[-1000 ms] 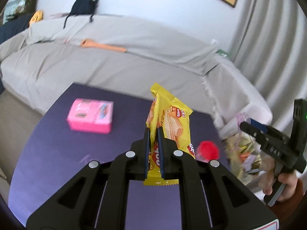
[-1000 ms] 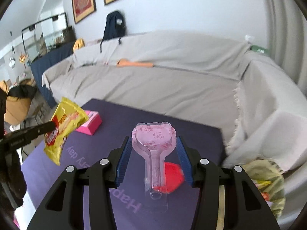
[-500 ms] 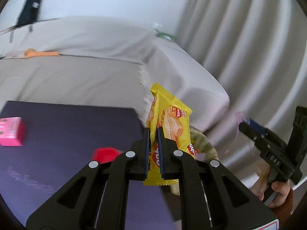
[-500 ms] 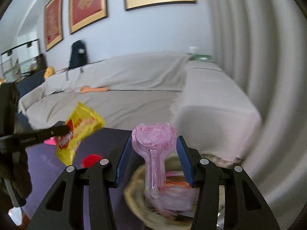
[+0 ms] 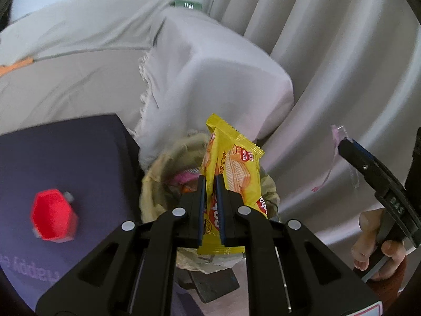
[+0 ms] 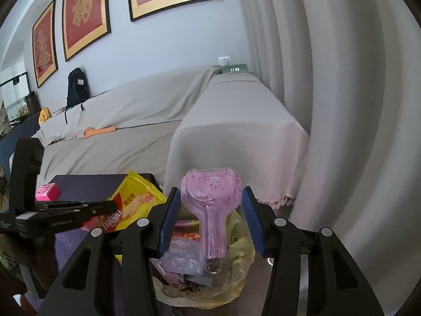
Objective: Collect trash
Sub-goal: 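Carry the yellow wafer and pink spoon with both tools over the yellow bag, then open both tools to drop the wafer and spoon into the yellow bag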
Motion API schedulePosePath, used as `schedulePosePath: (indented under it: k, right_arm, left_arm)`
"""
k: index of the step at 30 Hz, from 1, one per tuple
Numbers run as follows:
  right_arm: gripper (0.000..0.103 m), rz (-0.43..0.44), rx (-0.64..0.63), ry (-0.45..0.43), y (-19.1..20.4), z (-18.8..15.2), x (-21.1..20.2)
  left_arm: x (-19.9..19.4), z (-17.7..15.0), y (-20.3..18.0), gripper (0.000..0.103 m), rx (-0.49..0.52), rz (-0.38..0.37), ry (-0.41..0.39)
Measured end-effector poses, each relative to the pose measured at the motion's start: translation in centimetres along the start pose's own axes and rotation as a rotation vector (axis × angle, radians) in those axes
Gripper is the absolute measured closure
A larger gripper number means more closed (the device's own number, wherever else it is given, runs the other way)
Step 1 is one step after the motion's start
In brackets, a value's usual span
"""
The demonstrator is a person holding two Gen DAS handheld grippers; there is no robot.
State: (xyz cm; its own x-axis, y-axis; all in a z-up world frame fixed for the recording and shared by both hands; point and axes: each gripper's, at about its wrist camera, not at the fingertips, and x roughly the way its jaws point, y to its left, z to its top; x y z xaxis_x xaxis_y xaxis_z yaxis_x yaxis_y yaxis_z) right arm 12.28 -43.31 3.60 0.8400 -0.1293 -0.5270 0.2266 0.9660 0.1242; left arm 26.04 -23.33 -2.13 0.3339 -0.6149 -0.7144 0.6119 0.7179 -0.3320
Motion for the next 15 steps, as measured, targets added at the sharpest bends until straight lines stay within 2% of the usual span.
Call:
schedulePosePath:
  k: [6, 8, 9, 10, 12, 15]
  right_arm:
    - [0.057, 0.011, 0.017, 0.018, -1.1, -0.8, 0.8]
    - [0.057, 0.025, 0.021, 0.022, -1.0, -0.9, 1.3]
    - [0.057, 0.033, 0.024, 0.024, -1.0, -0.9, 1.5]
    - [0.057, 0.046, 0.026, 0.027, -0.8, -1.0, 1.7]
    - [0.057, 0.07, 0.027, 0.03, -0.6, -1.2, 2.2]
    - [0.057, 0.102, 0.026, 0.04, 0.3, -1.8, 3.6]
  left_arm:
    - [4.5, 0.0, -0.1, 0.094, -0.045, -0.058, 0.072]
    - [6.3, 0.0, 0.4, 0.08, -0.082, -0.101, 0.125]
    - [6.4, -0.2, 0.6, 0.07, -0.098, -0.108, 0.129]
    - [6.4, -0.2, 1.0, 0.065, -0.118, -0.116, 0.119]
    - [5.9, -0.3, 1.6, 0.061, -0.122, -0.107, 0.095]
    - [4.1, -0.4, 2.3, 0.059, -0.089, -0.042, 0.044]
